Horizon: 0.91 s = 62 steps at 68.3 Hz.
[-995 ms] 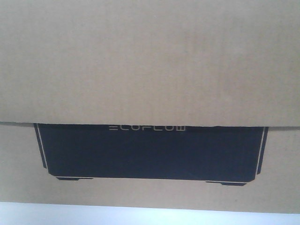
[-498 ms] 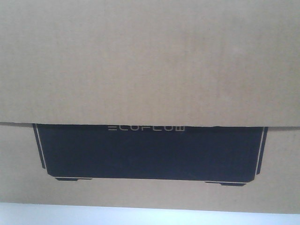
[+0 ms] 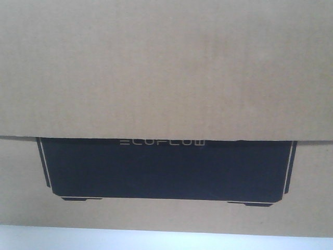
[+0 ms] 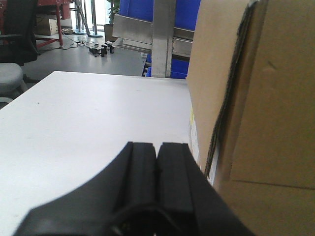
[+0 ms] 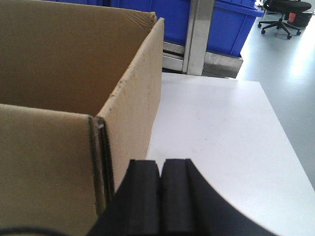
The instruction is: Grab box from left shelf to table start
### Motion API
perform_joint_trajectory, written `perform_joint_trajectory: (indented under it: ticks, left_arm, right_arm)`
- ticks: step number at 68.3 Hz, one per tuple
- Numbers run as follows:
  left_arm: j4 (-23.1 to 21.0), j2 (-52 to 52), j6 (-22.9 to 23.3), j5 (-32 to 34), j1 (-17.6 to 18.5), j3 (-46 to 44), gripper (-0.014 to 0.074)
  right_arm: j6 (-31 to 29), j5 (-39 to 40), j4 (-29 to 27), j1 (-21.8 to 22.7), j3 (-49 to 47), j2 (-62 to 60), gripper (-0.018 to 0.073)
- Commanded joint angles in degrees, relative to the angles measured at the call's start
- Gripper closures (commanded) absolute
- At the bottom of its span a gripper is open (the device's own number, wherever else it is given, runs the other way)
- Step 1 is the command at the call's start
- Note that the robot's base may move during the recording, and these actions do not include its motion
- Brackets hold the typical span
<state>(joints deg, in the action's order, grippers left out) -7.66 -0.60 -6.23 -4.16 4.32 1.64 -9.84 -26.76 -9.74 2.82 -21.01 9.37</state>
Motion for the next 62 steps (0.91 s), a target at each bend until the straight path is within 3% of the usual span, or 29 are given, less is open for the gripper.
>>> perform_joint_trajectory:
  ticks: [1, 8, 19, 29, 43, 62]
  left_arm:
    - [-0.60, -0.93, -0.16, 5.24, -0.03, -0.13, 0.0688]
    - [-0.60, -0.93, -0.16, 5.24, -0.03, -0.13, 0.0688]
    - [-0.60, -0.93, -0.16, 5.24, -0.03, -0.13, 0.0688]
    - [-0.60, -0.93, -0.16, 5.24, -0.03, -0.13, 0.0688]
    - [-0.60, -0.83, -0.16, 5.24, -0.03, -0.13, 0.0688]
    - [-0.60, -0.83, -0.16, 5.24, -0.03, -0.13, 0.0688]
  right_arm:
    - [-0.31, 5.17, -0.38, 0.13, -1.49, 0.64, 0.0502]
    - [-0.25, 5.73, -0.19, 0.13, -0.65, 0.64, 0.0502]
    - [2.17, 12.24, 6.15, 0.22, 5.91, -0.55, 0.0502]
    - [6.41, 18.46, 7.29, 0.22, 13.54, -4.73, 0.0502]
    - [7.49, 25.79, 7.46, 0.22, 23.18, -10.39, 0.0502]
    - [7.44, 25.56, 7.48, 0.22, 22.95, -10.52, 0.0502]
